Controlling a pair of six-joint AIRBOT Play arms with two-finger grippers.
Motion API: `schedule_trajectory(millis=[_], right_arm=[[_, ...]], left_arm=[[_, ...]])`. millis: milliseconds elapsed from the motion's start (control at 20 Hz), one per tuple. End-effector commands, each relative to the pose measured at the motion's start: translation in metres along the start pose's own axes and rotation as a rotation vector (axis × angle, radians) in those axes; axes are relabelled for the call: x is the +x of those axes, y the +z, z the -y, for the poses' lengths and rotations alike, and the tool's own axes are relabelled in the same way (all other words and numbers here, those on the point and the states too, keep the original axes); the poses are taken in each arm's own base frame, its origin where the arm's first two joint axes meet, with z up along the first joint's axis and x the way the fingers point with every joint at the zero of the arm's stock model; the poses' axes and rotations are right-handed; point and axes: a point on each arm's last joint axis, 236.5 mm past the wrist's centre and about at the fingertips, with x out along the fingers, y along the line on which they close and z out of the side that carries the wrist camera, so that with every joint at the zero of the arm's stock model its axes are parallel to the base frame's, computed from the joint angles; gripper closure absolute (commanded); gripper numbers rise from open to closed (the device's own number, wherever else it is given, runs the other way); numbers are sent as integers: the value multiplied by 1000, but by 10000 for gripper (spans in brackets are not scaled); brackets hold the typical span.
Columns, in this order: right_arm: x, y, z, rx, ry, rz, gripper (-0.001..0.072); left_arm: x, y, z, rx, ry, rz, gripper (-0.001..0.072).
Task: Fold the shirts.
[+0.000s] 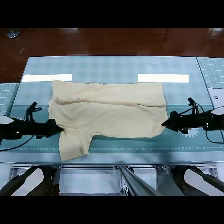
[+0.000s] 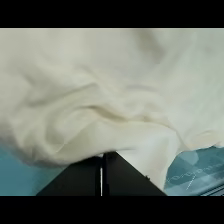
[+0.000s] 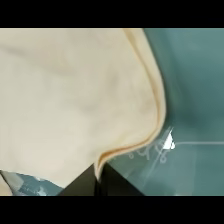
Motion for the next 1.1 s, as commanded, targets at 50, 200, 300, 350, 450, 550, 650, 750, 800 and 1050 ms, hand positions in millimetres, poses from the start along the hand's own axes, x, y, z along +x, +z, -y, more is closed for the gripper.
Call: schedule_trajectory(millis=[50,200,300,350,450,550,650,750,800,1050], right_arm=[[-30,42,-26,-51,-2,107,676],[-41,78,-51,-93,20,232,677],[-34,95,-61,-116,14,243,677],[-30,104,-66,-128,13,245,677],[-28,127,-78,-133,30,264,676],[-28,150,-86,-123,50,273,677],[-27,168,-95,-128,69,275,677],[-24,180,-101,-140,73,268,677],[-21,184,-104,-134,76,265,677],[-8,210,-100,-105,55,283,677]], left_arm=[[-36,63,31,56,-46,190,684],[-56,109,43,82,-26,302,684],[-53,131,57,118,-25,304,684],[-48,144,66,128,-29,295,684],[-38,169,82,142,-39,275,684],[-29,197,90,133,-49,263,684],[-21,219,96,112,-63,238,684],[-16,237,98,115,-73,220,684],[-15,246,98,118,-74,225,684],[-11,268,101,130,-86,213,684]])
